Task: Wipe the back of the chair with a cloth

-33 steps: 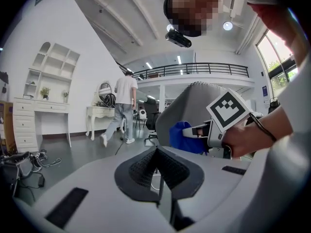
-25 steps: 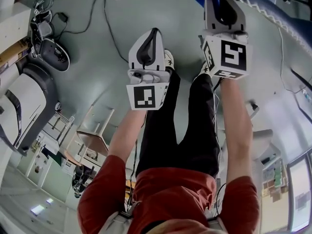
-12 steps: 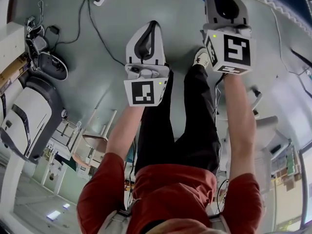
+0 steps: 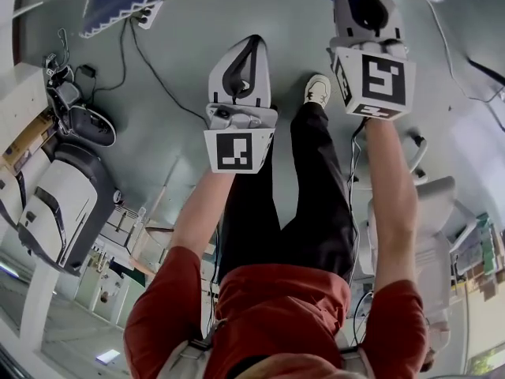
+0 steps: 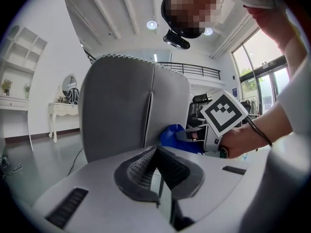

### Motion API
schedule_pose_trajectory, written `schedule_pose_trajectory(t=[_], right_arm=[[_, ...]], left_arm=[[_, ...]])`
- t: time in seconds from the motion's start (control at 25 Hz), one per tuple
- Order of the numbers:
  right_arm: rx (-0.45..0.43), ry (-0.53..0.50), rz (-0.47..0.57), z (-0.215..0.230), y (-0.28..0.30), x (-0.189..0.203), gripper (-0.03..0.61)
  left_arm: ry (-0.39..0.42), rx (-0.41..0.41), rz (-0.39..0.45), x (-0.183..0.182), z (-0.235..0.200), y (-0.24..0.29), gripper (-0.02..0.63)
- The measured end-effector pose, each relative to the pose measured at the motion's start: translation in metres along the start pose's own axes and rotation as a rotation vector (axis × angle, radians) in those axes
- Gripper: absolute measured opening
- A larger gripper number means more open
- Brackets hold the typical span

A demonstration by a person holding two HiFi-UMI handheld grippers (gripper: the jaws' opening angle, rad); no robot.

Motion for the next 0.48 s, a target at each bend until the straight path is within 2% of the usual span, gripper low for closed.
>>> schedule_pose_trajectory(t=[0.24, 0.48], right_arm=[[0.093, 0.063, 0.001, 0.042, -0.033, 0.014, 0.049], [0.121, 0.090, 0.016, 0.055, -0.041, 0.013, 0.049]], left_arm=[[0.012, 0.043, -0.002, -0.002, 0.035, 0.010, 0.014], [0.005, 0.059, -0.003, -0.004, 0.051, 0.010, 0.014]])
Point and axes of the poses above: the fingertips, and each gripper's own axes: y forward along the fingers, z to its right, x out of its underside, the point moved 8 cm from there along -y, backward along the fingers, and after that the axes turned 13 degrees about -x, right-handed, at the moved point
